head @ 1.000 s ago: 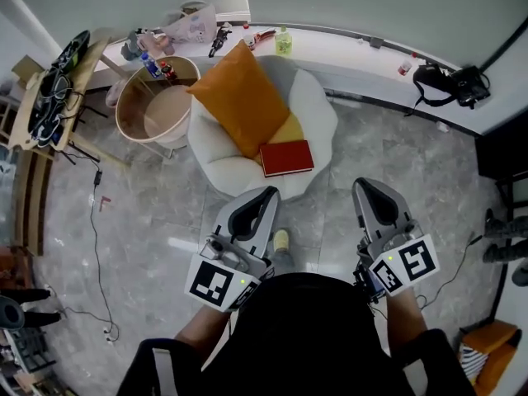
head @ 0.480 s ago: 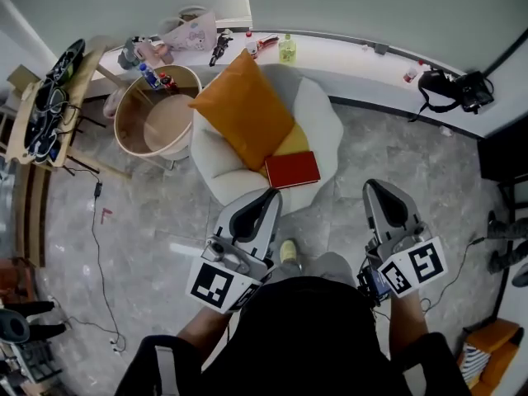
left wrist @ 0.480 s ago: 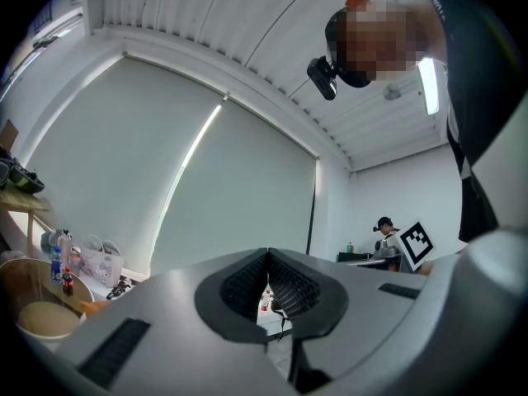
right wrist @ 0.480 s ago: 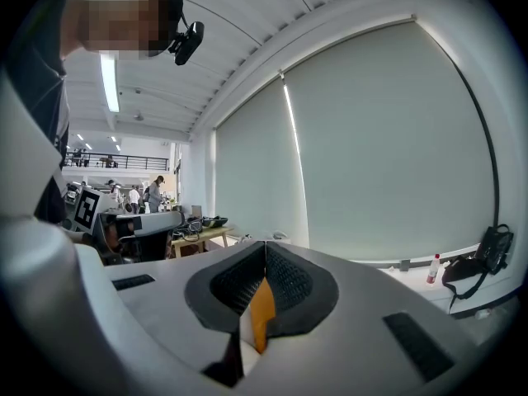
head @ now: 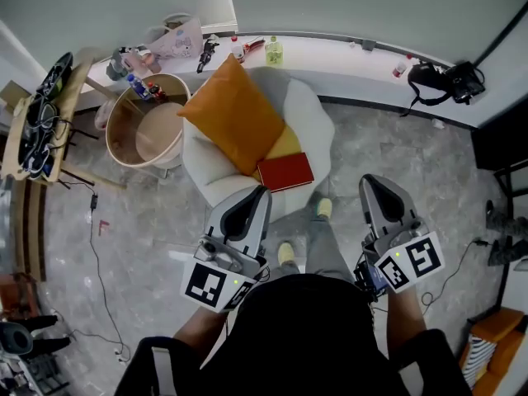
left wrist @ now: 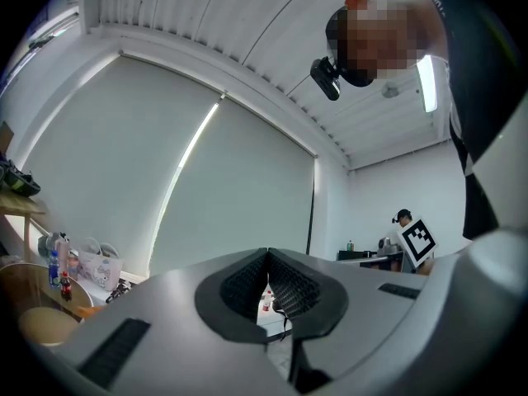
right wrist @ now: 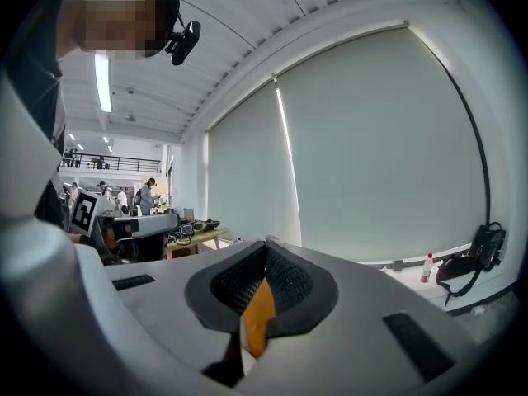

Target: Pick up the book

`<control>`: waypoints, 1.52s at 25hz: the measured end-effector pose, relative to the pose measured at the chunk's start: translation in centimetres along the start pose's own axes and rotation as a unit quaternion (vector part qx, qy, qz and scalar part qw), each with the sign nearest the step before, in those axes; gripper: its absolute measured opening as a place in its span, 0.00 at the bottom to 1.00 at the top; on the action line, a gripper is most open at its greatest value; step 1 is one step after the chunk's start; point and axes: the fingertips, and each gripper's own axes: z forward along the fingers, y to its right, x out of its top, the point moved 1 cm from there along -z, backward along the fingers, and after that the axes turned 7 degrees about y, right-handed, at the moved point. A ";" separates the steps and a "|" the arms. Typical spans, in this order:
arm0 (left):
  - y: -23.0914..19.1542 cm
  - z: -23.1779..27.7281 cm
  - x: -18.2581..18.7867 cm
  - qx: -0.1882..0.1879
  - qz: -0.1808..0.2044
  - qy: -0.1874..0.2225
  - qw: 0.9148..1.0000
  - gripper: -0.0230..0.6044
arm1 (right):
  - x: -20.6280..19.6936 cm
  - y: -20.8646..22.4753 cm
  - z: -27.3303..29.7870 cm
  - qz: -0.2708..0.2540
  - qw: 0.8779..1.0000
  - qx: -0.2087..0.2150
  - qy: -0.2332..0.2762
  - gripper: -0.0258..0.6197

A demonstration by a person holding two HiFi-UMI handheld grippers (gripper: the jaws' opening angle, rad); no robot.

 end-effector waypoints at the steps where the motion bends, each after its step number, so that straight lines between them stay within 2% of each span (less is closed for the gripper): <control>1: -0.1 0.2 0.2 0.001 0.001 0.002 1.000 0.06 | 0.2 0.2 0.2 -0.001 1.000 0.002 0.001 0.06; 5: -0.2 1.3 0.8 -0.003 0.014 0.013 1.000 0.06 | 0.3 1.4 1.5 -0.004 1.000 0.004 0.005 0.06; 9: -1.2 2.3 0.6 0.014 0.037 0.009 0.999 0.06 | 0.2 2.7 3.6 0.001 1.000 0.012 0.013 0.06; 14: -2.3 5.3 0.4 0.021 0.040 0.008 0.999 0.06 | 0.6 4.9 5.9 0.002 1.000 0.028 0.012 0.06; 18: -3.6 8.3 -0.7 0.029 0.037 -0.011 0.999 0.05 | 0.7 7.5 8.1 0.004 0.999 0.043 0.008 0.06; 24: -5.0 14.0 -0.9 0.042 0.038 -0.001 0.998 0.05 | 0.7 11.8 11.5 -0.005 0.998 0.069 -0.009 0.06; 34: -8.8 19.4 -2.3 0.096 0.033 -0.022 0.995 0.05 | -0.4 17.4 17.4 0.025 0.994 0.104 -0.031 0.06; 38: -9.7 21.1 -3.1 0.112 0.045 -0.031 0.992 0.05 | -0.8 19.3 18.9 0.030 0.991 0.120 -0.041 0.06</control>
